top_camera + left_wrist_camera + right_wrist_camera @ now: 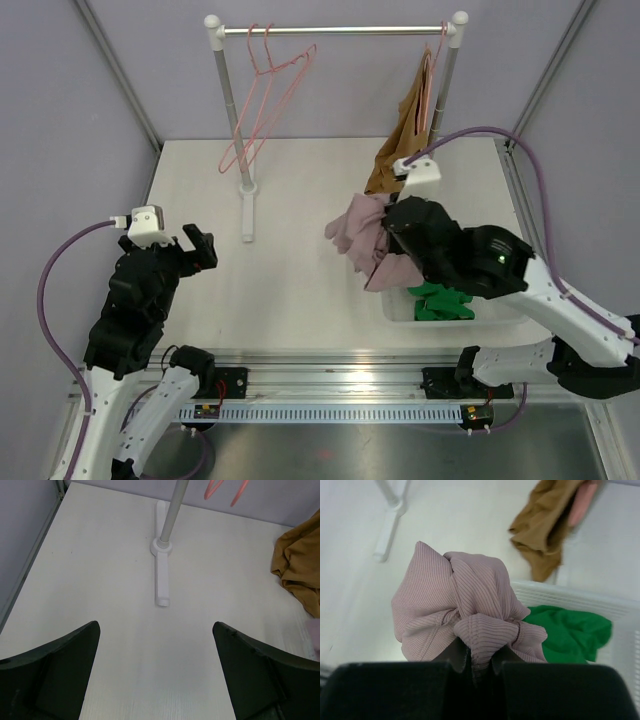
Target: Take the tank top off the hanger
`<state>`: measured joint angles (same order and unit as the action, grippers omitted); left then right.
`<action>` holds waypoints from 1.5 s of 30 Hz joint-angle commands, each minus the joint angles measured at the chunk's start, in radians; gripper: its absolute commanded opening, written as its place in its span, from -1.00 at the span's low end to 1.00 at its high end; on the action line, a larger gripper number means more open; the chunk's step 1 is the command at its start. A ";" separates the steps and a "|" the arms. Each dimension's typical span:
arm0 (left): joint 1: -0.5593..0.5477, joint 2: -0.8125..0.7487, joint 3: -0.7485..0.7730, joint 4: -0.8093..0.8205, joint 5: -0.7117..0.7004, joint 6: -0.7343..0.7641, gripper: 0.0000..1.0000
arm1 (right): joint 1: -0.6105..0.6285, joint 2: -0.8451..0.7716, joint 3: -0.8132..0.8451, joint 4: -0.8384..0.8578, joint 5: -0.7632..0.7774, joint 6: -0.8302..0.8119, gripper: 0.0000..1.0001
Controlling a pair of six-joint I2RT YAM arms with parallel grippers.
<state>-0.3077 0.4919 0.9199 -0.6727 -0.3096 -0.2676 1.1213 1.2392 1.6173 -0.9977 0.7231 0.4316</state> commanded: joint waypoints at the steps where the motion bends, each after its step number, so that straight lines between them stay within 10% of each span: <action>1: 0.004 -0.012 -0.007 0.053 -0.036 0.016 0.98 | -0.046 -0.065 0.027 -0.197 0.249 0.084 -1.00; 14: 0.005 -0.012 -0.010 0.059 -0.036 0.018 0.98 | -0.293 -0.161 -0.384 -0.040 0.049 0.125 -1.00; 29: 0.005 -0.018 -0.010 0.056 -0.083 0.010 0.98 | -0.584 0.140 -0.740 0.372 -0.510 0.148 -0.93; 39: 0.047 -0.015 0.034 -0.017 -0.232 -0.047 0.98 | -0.584 -0.085 -0.383 0.101 -0.297 0.092 0.88; 45: 0.047 0.010 0.149 -0.163 -0.247 -0.071 0.98 | -0.584 -0.199 -0.202 -0.041 -0.281 -0.039 0.99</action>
<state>-0.2657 0.4892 0.9874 -0.7780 -0.5098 -0.3153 0.5419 1.1042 1.3411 -0.9119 0.3946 0.4889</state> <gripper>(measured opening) 0.987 0.991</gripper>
